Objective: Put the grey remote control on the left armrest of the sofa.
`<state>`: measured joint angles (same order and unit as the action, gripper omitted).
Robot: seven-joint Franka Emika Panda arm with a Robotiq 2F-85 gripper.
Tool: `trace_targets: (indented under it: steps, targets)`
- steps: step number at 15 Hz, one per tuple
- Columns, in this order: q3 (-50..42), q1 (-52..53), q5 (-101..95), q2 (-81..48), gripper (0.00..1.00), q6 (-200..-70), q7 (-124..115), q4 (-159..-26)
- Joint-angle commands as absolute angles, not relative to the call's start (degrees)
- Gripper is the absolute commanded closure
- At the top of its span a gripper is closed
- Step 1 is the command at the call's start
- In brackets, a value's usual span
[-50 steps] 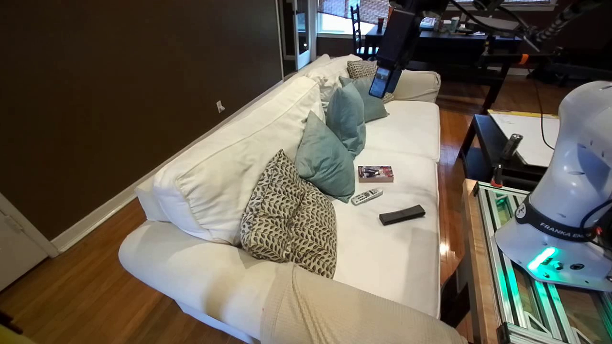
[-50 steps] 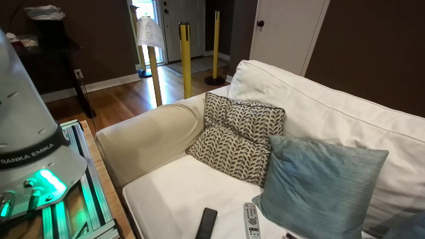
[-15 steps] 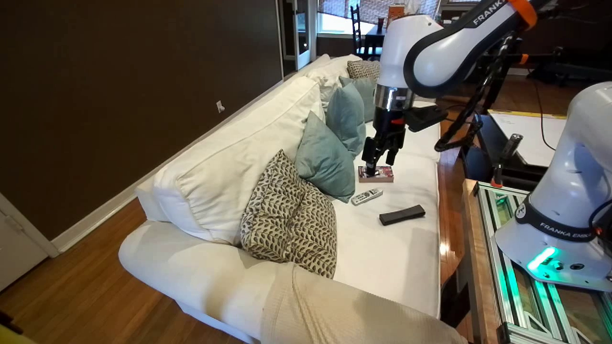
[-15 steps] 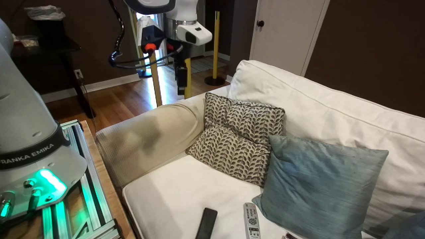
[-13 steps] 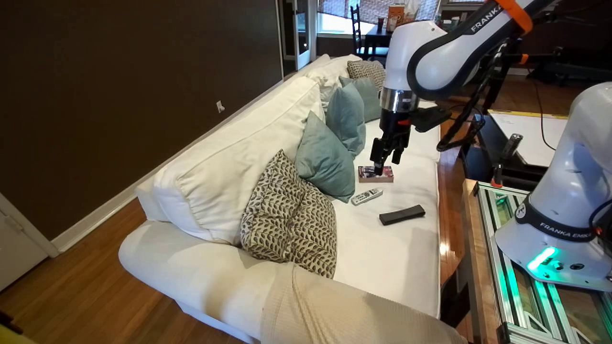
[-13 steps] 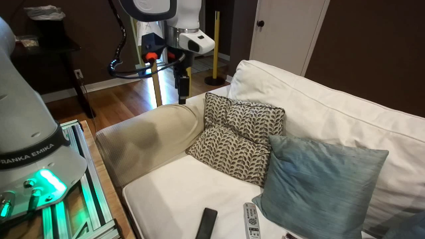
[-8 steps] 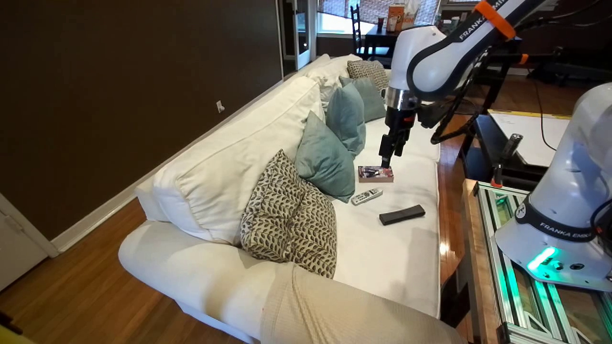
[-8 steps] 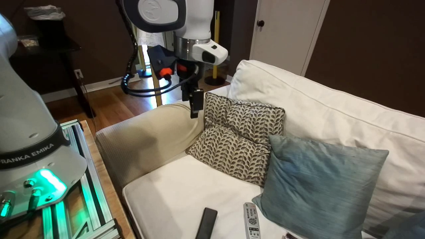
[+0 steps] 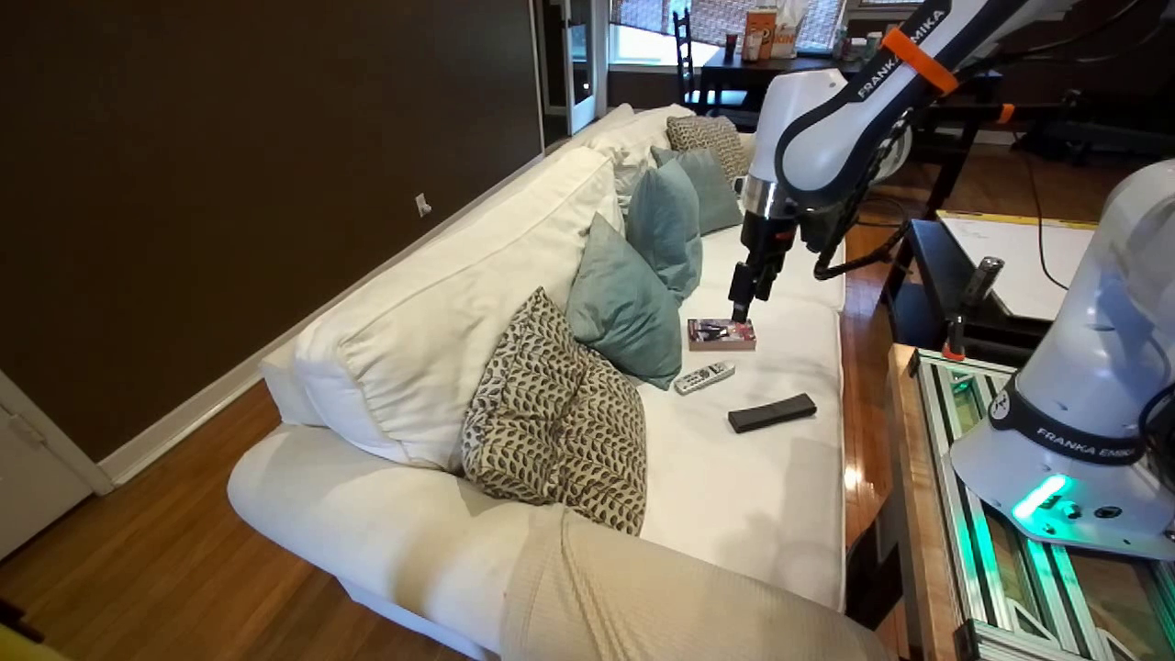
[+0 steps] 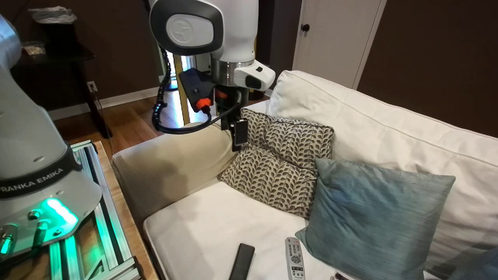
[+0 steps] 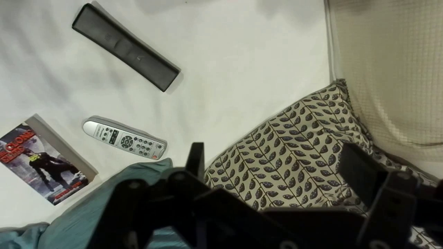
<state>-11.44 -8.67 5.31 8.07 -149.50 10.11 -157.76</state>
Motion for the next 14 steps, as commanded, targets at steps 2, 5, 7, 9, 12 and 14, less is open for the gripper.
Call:
trace_targets:
  steps: [2, 5, 7, 9, 12, 14]
  targets:
    - [-11.3, -8.8, 5.2, 8.1, 0.0, -149.4, 10.0, -157.7]
    - [-11.8, -10.5, 1.4, 2.9, 0.0, -151.7, 8.5, -155.8]
    - [-12.8, -12.2, -2.1, -1.4, 0.0, -154.8, 9.2, -154.4]
    - [-14.4, -13.4, -2.0, -6.5, 0.0, -159.6, 13.9, -152.6]
    - [-15.5, -15.8, -3.4, -15.6, 0.0, -165.5, 16.9, -148.0]
    - [-15.1, -17.6, -3.4, -21.9, 0.0, -167.0, 18.7, -143.9]
